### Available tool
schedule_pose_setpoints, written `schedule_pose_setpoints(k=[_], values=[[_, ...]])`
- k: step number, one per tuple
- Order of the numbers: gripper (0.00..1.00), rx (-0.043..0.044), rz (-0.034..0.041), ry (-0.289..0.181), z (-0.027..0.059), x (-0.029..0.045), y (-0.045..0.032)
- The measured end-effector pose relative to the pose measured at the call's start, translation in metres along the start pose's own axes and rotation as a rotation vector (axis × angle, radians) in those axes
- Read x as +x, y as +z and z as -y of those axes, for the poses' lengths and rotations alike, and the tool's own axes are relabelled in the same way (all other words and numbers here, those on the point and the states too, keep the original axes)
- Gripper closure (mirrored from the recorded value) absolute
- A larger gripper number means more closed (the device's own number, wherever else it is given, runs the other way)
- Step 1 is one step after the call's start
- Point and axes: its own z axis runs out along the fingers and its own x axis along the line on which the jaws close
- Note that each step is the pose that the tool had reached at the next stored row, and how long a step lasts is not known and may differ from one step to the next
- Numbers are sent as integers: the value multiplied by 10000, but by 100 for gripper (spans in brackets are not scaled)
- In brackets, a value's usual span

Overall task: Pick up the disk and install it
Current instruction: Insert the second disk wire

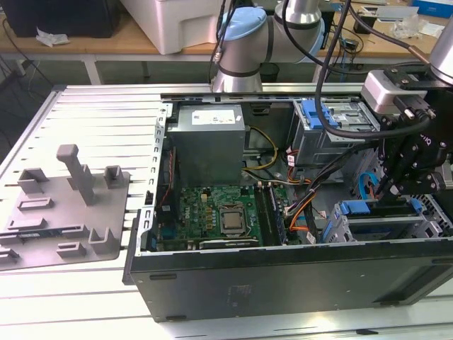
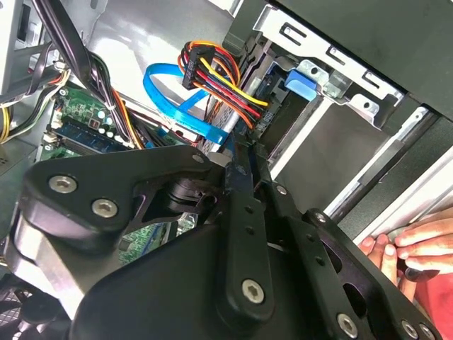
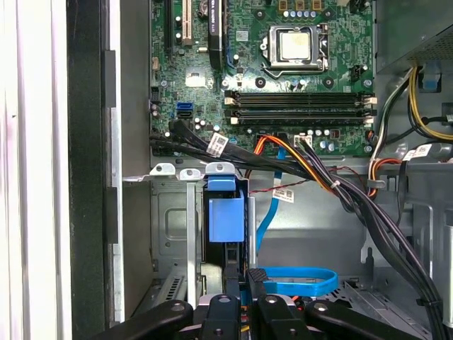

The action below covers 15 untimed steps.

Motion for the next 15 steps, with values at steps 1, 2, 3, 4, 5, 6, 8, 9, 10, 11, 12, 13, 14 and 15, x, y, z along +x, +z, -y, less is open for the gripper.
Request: schedule_pose_setpoints(k=[1, 2, 3, 4, 5, 6, 8, 9, 10, 11, 12, 13, 14, 15], values=[[84, -1, 1, -1, 0, 2, 1], [84, 0, 0, -1, 0, 4, 1], [84, 0, 1, -2, 0, 8, 2], [84, 0, 1, -2, 0, 9, 3], [84, 0, 1, -2, 0, 9, 3], [84, 0, -1, -2, 0, 10, 5], [84, 0, -2, -2, 0, 10, 8], [84, 0, -1, -2, 0, 10, 10], [84, 0, -1, -2, 0, 10, 14], [84, 0, -1, -2, 0, 10, 18], [84, 0, -1, -2, 0, 10, 22], [84, 1, -1, -3, 0, 10, 27], [84, 0, -1, -3, 0, 9, 32], [84, 0, 1, -3, 0, 9, 38]])
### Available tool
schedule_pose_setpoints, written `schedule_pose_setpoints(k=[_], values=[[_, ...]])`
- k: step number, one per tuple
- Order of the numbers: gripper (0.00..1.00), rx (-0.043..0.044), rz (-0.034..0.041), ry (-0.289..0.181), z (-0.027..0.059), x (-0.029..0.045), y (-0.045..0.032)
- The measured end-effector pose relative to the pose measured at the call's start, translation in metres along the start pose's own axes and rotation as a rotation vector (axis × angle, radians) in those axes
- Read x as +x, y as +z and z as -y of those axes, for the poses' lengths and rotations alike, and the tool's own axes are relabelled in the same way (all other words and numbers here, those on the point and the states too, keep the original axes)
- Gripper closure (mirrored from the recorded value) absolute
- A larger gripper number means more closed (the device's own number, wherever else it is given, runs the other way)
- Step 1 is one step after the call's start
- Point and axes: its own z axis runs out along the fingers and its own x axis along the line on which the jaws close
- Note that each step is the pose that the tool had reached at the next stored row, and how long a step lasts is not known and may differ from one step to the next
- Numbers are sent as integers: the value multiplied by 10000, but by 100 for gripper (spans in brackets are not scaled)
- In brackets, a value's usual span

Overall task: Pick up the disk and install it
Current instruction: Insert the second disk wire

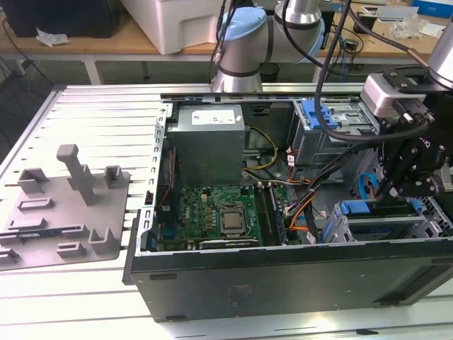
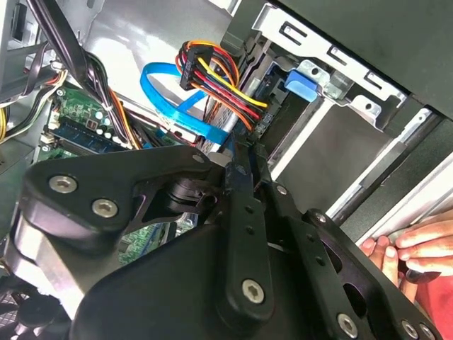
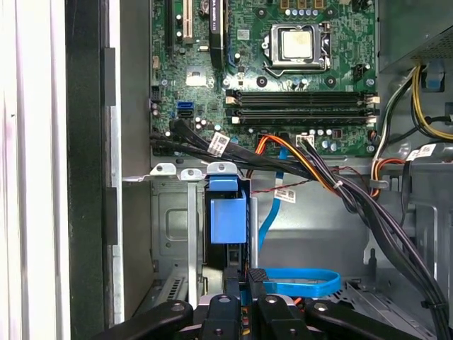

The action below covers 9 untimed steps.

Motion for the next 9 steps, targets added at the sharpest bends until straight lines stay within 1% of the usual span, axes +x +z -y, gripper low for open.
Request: schedule_pose_setpoints(k=[9], values=[[84, 0, -1, -2, 0, 0, 26]])
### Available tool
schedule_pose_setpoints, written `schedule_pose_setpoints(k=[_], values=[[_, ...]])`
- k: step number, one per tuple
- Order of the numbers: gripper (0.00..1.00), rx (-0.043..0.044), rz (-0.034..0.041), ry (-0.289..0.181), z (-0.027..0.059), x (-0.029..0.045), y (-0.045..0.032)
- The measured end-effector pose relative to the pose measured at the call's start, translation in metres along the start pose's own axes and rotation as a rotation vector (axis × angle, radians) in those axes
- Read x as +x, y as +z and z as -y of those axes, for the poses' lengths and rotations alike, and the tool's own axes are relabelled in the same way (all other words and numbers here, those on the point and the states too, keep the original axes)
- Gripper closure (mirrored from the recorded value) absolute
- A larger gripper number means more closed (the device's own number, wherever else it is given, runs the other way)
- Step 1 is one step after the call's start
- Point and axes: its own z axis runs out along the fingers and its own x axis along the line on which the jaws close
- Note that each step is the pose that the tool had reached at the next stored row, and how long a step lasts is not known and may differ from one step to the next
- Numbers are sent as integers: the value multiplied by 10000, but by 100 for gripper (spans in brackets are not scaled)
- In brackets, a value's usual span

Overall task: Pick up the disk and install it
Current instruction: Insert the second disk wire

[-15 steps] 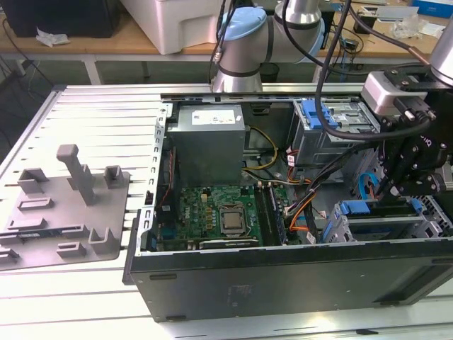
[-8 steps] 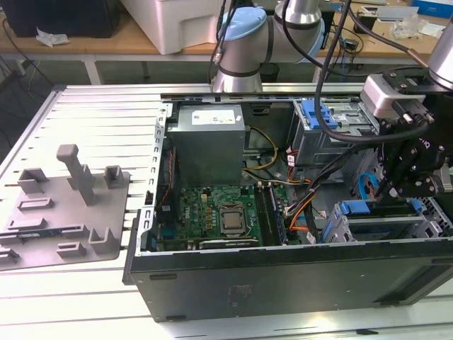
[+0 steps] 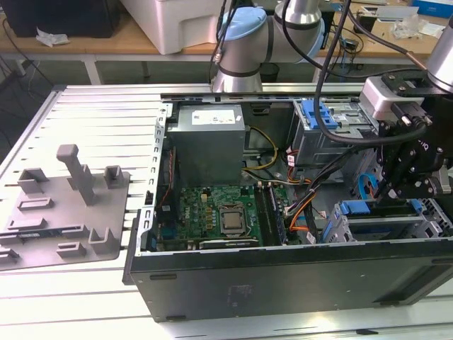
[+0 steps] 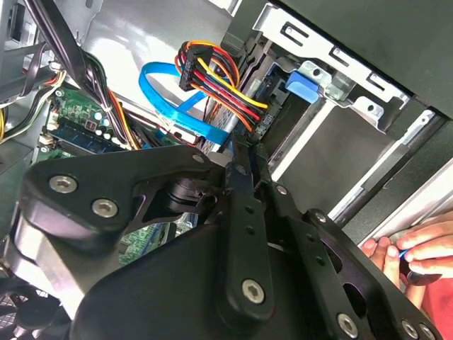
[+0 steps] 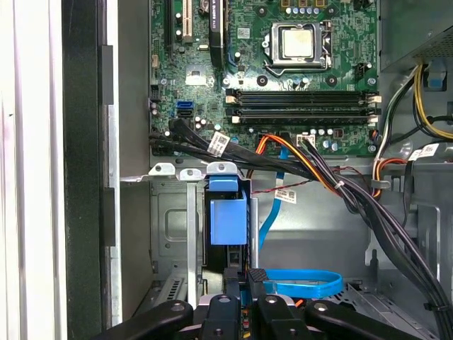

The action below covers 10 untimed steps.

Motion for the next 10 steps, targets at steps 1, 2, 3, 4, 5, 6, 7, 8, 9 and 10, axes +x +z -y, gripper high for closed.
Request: schedule_pose_setpoints(k=[1, 2, 3, 4, 5, 6, 7, 8, 9, 10], values=[[84, 0, -1, 0, 0, 0, 0], [84, 0, -1, 0, 0, 0, 1], [84, 0, 0, 0, 0, 0, 1], [84, 0, 0, 0, 0, 0, 1], [84, 0, -1, 0, 0, 0, 1], [84, 0, 0, 0, 0, 0, 2], [84, 0, 0, 0, 0, 0, 2], [84, 0, 0, 0, 0, 0, 2], [84, -1, 4, 0, 0, 0, 4], [77, 0, 5, -1, 0, 0, 5]])
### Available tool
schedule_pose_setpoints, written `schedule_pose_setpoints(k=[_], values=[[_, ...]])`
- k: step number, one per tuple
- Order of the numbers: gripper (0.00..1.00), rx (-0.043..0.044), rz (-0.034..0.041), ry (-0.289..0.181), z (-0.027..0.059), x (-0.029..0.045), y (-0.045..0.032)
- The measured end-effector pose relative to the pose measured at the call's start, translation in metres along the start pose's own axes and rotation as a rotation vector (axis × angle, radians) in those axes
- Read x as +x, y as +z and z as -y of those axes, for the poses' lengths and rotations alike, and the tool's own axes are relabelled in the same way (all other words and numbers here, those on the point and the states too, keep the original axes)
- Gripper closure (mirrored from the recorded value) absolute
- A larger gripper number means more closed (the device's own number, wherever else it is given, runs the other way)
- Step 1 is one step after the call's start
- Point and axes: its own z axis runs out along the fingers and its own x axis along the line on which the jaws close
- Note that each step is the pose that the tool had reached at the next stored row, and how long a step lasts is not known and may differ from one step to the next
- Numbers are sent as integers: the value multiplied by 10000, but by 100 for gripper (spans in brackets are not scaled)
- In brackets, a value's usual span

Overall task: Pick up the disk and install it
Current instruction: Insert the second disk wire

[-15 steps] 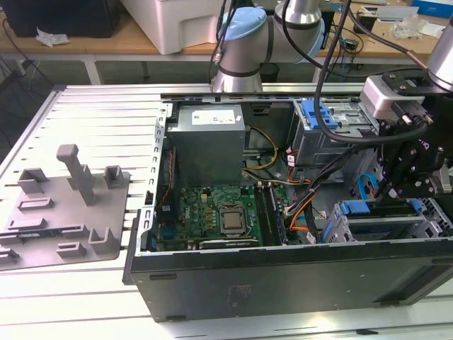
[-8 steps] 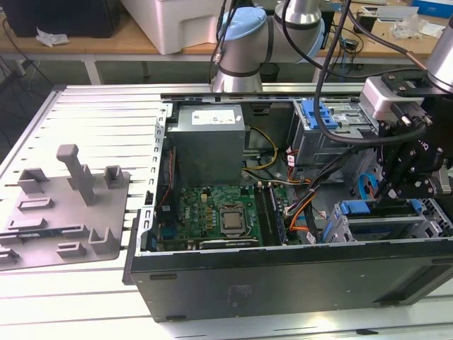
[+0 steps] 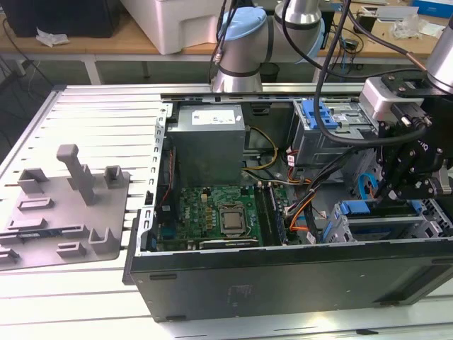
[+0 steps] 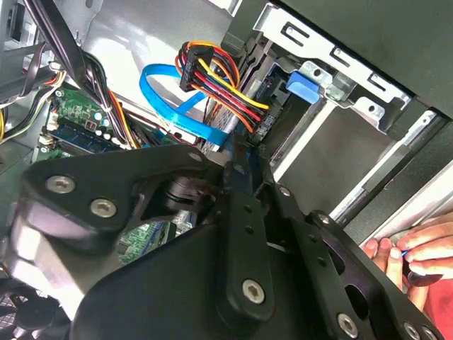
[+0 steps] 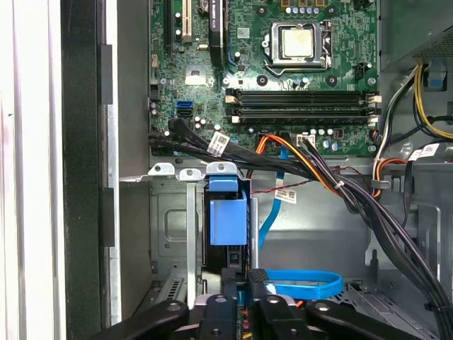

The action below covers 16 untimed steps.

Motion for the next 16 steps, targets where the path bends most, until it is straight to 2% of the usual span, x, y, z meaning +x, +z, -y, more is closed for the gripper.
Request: schedule_pose_setpoints(k=[1, 3, 6, 11, 16], values=[[71, 0, -2, 1, 0, 0, 0], [71, 1, -4, 1, 0, 0, -1], [52, 1, -10, 1, 0, 1, -1], [52, 1, -49, 3, -7, -5, -11], [52, 2, -171, 2, -77, -54, -145]])
